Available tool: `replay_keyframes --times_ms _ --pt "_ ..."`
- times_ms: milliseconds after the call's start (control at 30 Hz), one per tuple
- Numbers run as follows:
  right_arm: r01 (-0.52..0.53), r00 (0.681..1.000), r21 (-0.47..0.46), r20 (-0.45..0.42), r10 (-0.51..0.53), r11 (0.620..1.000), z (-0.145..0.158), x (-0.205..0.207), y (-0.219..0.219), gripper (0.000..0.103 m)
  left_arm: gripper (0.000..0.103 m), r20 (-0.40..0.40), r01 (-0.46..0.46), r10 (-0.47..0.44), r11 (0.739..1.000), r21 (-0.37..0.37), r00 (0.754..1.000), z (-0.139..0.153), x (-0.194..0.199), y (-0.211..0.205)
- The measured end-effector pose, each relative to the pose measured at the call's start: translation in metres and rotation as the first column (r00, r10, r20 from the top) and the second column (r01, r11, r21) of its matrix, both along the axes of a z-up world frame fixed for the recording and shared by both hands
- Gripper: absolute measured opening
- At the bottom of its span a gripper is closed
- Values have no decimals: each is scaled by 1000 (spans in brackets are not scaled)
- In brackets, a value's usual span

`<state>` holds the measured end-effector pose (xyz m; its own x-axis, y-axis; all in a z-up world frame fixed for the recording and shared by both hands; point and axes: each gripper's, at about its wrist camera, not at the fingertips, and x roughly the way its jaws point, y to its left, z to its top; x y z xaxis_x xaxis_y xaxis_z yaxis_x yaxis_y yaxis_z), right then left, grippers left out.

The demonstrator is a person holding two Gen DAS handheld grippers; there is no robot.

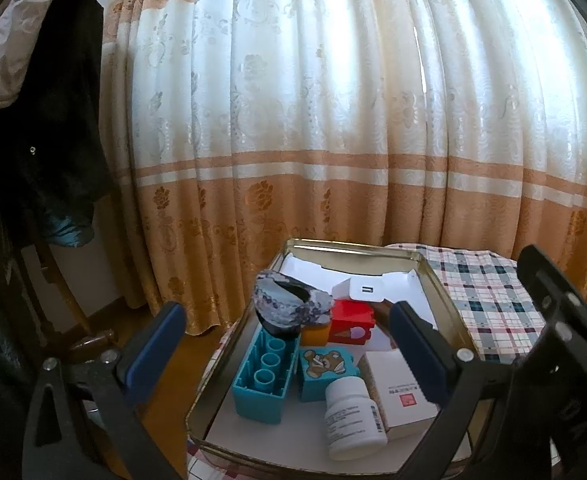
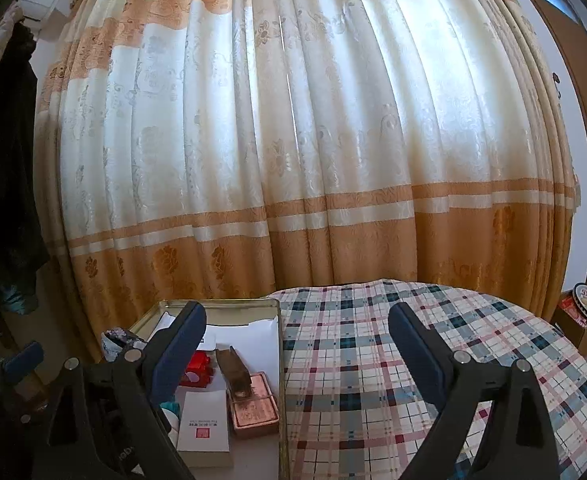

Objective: Organize rigid objects

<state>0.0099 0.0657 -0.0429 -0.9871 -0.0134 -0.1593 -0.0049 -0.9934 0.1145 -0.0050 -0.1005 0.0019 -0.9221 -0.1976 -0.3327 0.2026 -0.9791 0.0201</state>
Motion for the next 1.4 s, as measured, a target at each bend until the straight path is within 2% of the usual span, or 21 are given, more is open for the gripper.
replay_keyframes --times_ms 1400 --pt "15 1000 11 26 -16 1000 -2 -5 1 95 103 25 -17 17 1000 -7 1000 -1 -3 -3"
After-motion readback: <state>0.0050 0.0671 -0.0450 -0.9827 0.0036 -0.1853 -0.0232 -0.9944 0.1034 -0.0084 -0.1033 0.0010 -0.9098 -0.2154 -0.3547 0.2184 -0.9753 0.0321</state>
